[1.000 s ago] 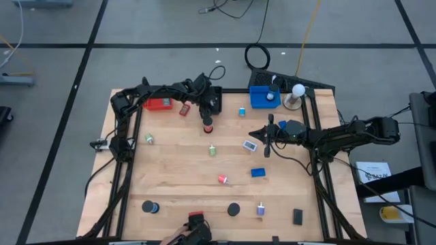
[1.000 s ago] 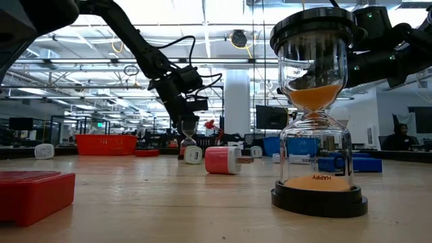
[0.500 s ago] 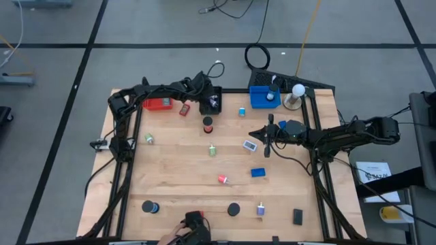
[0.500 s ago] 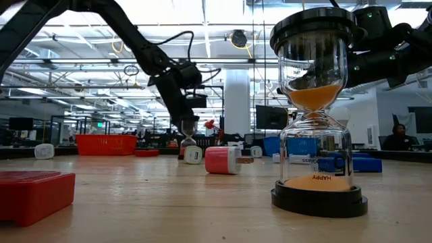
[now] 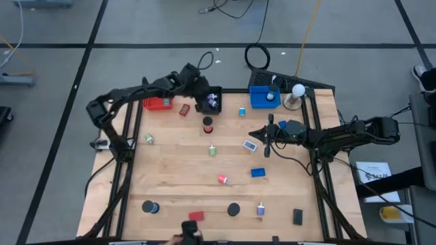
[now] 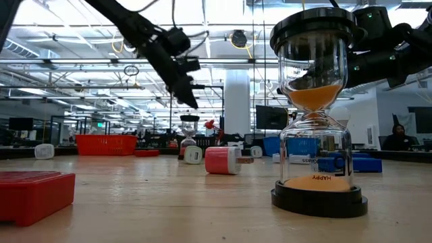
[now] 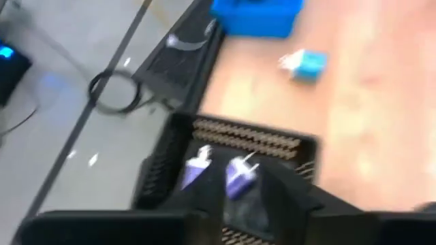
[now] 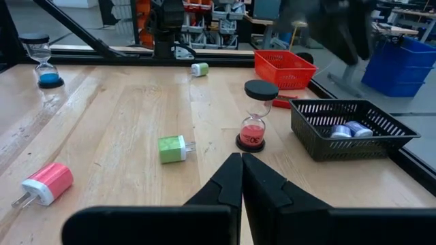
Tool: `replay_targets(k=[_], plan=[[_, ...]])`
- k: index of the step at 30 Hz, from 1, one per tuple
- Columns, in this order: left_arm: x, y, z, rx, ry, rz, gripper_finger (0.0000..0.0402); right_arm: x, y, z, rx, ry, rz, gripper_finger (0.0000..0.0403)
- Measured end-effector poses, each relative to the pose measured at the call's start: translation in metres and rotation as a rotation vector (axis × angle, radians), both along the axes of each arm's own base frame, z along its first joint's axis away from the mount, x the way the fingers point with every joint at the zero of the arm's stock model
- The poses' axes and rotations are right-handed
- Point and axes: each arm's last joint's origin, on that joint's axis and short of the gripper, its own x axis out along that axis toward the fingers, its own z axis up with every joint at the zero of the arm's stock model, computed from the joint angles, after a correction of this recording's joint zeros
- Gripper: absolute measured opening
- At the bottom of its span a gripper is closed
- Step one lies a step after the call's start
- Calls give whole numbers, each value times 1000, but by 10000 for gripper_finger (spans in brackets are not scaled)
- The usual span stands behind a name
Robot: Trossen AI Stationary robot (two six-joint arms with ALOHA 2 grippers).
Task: Pick & Place Office items
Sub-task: Put the top blue digital clock into the red bin
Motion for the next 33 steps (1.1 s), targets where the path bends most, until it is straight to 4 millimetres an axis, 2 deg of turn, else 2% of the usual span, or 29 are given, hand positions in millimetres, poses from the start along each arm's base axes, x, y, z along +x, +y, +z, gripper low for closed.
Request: replay_targets(k=[5, 7, 14, 21, 25, 33], plan=[[-23, -27, -8, 5, -133, -19, 23, 0, 0, 0, 0, 0, 0, 4], [-32, -39, -14, 24, -205, -15, 7, 0, 0, 0, 0, 0, 0, 4], [-63, -83, -33, 68, -491, -33, 32, 0, 0, 0, 0, 0, 0, 4], [-90, -117, -57, 99, -704, -94, 35, 0, 0, 0, 0, 0, 0, 4], [-97, -125, -67, 95, -710, -116, 35, 0, 0, 0, 0, 0, 0, 4], [-97, -127, -69, 81, -702, -116, 35, 0, 0, 2, -3, -18, -1, 4]])
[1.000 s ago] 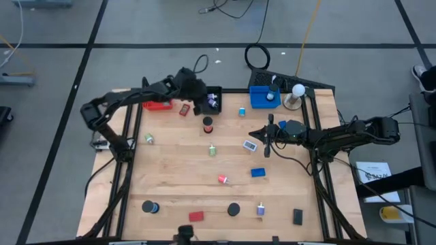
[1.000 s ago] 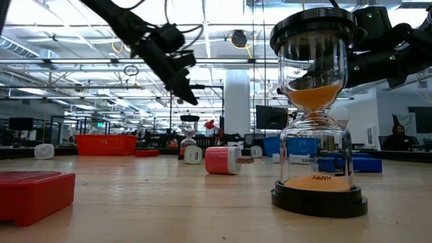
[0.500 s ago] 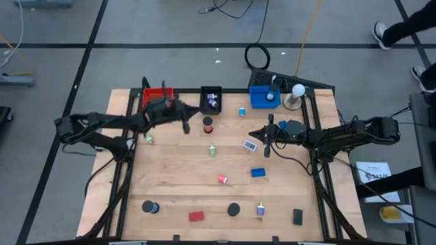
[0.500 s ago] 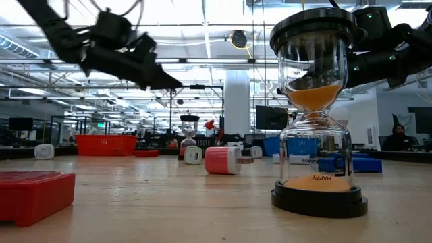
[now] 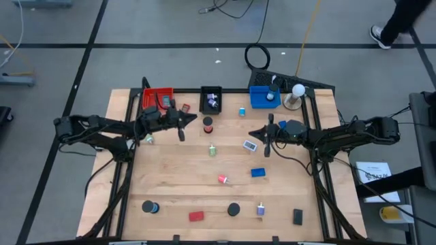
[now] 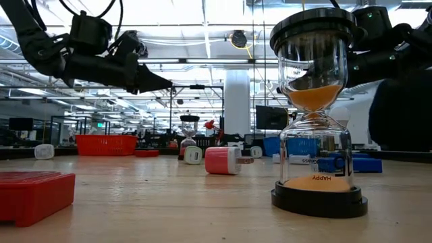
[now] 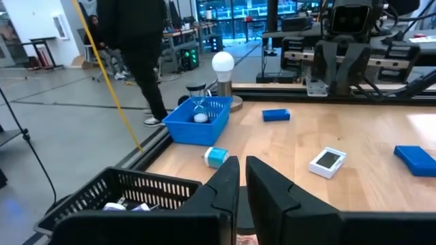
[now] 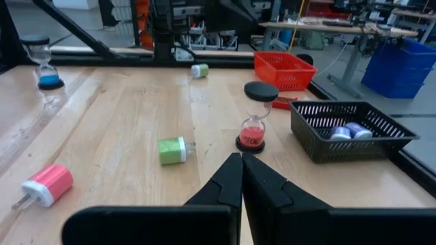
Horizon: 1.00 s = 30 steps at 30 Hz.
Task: Pick & Place Office items
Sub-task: Put the top blue digital clock into the red bin
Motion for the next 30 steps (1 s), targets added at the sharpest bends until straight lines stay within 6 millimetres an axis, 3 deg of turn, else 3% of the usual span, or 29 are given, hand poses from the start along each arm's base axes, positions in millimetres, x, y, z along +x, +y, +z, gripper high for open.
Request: replay_targets(k=[6, 11, 19, 25, 30], plan=[[0, 0, 0, 2, 1, 0, 35, 1, 0, 6, 101, -82, 1, 4], [0, 0, 0, 5, 2, 0, 35, -3, 2, 12, 177, -28, 11, 1], [0, 0, 0, 8, 3, 1, 35, -29, 2, 10, 236, 365, -471, 1], [0, 0, 0, 8, 3, 1, 35, -48, 9, 10, 381, 441, -654, 6], [0, 0, 0, 8, 3, 1, 35, -59, 6, 1, 422, 509, -793, 36]])
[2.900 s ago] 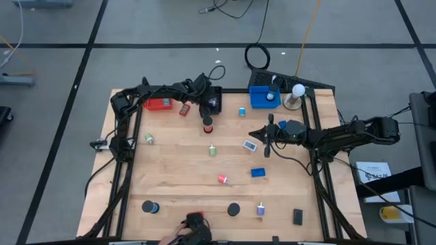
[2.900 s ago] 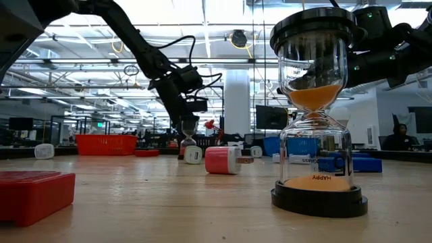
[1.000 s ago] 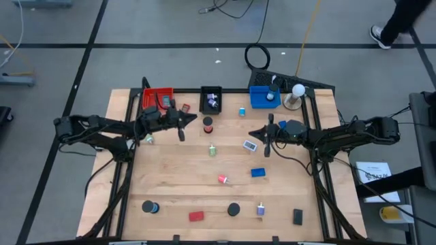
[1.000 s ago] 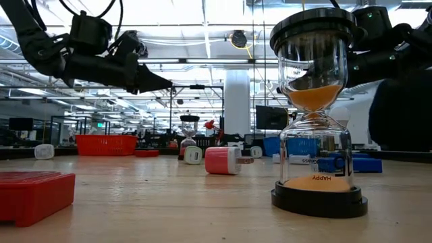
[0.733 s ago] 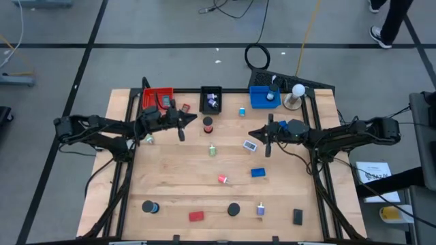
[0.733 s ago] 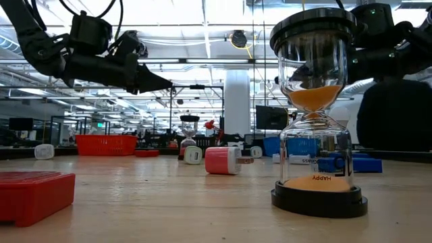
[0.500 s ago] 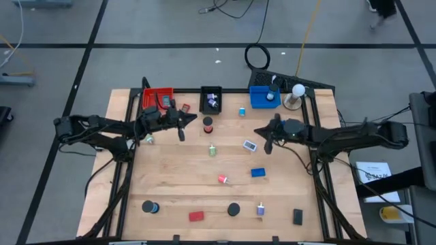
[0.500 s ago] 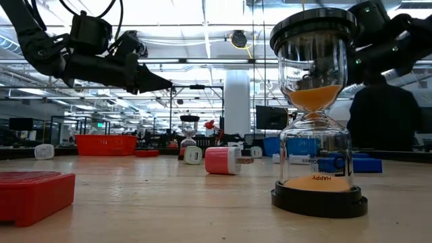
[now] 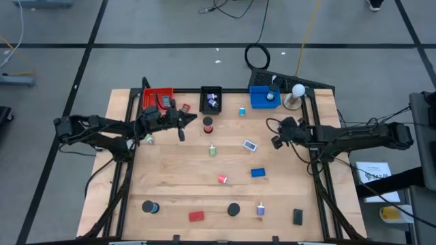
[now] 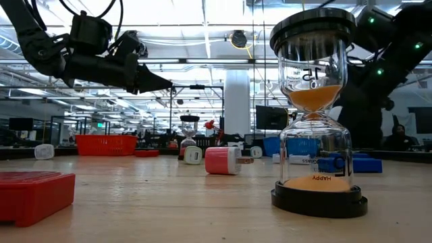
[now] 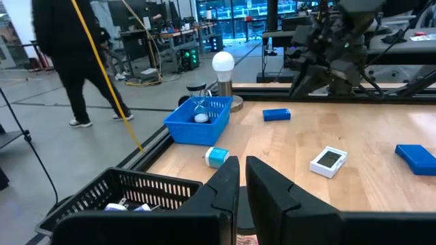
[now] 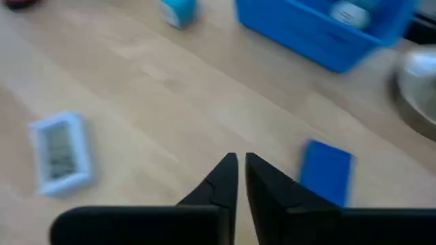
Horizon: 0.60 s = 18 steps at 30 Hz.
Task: Pick & Place Office items
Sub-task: Put the top blue digital clock into the red bin
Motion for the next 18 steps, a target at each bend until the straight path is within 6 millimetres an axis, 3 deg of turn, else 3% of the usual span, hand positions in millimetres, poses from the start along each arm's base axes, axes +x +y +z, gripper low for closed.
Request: replay_targets(k=[18], plan=[[0, 0, 0, 0, 0, 0, 35, -29, -25, -41, 35, 80, -254, 220]])
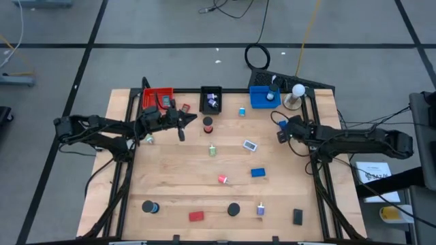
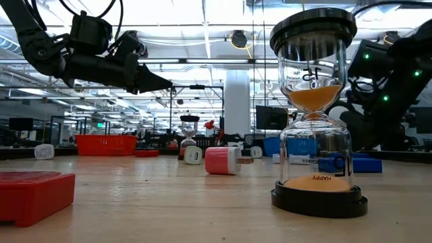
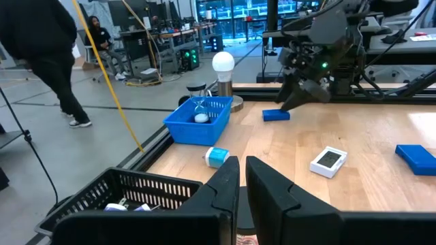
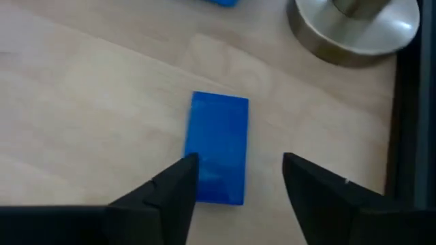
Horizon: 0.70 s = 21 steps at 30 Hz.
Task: Pick & Place Office items
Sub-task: Put the top blue digital clock into the red bin
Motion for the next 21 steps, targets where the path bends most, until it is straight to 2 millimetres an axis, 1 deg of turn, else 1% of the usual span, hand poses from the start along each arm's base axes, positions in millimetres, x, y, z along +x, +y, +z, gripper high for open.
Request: replay_targets(k=[4, 7, 21], plan=[[0, 0, 0, 0, 0, 0, 35, -1, -2, -8, -5, -61, -7, 248], [0, 0, 0, 0, 0, 0, 35, -1, -3, -11, -6, -87, 6, 260], [0, 0, 0, -3, -1, 0, 35, 7, -5, -8, -10, -211, 35, 266]])
